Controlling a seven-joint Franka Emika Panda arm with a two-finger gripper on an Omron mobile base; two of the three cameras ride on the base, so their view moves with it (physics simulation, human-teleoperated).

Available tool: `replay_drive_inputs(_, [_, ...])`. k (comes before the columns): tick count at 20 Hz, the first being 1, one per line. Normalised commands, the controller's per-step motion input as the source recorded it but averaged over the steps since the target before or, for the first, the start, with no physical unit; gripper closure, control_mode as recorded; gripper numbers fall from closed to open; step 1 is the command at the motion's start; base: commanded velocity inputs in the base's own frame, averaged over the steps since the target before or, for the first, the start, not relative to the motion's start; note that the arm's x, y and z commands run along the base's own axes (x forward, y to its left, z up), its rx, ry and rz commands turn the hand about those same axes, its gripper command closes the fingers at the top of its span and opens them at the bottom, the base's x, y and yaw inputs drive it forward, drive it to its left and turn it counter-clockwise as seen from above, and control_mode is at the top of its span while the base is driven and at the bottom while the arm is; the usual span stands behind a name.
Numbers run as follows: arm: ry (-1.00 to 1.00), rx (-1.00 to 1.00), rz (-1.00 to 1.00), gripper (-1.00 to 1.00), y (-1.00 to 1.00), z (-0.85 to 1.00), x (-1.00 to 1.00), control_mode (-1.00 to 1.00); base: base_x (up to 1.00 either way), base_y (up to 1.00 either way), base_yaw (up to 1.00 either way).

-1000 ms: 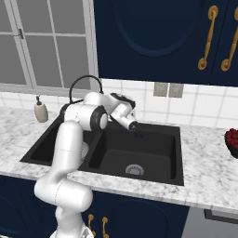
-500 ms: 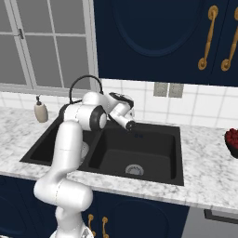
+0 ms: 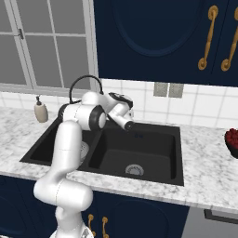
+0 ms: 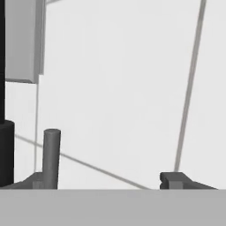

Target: Put the colander in the sink, put the apple in the colander, and turn on the sink faucet and pour water over the colander.

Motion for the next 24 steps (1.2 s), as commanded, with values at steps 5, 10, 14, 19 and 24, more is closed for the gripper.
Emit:
replay_drive_inputs(5, [0.0,0.02,-0.1,-1.0,0.19,0.01,0.0,-1.0,0.0,0.0,0.0])
replay_drive_inputs(10, [0.0,0.01,-0.12,-1.0,0.05,0.0,0.15,-1.0,0.0,0.0,0.0])
replay_drive_inputs(14, [0.0,0.0,-0.1,-1.0,0.0,0.0,0.19,-1.0,0.0,0.0,0.0])
replay_drive_inputs(19, [0.0,0.01,-0.03,-1.0,0.0,0.0,0.32,-1.0,0.0,0.0,0.0])
replay_drive_inputs(24, [0.0,0.04,0.0,1.0,0.0,0.0,0.26,-1.0,0.0,0.0,0.0])
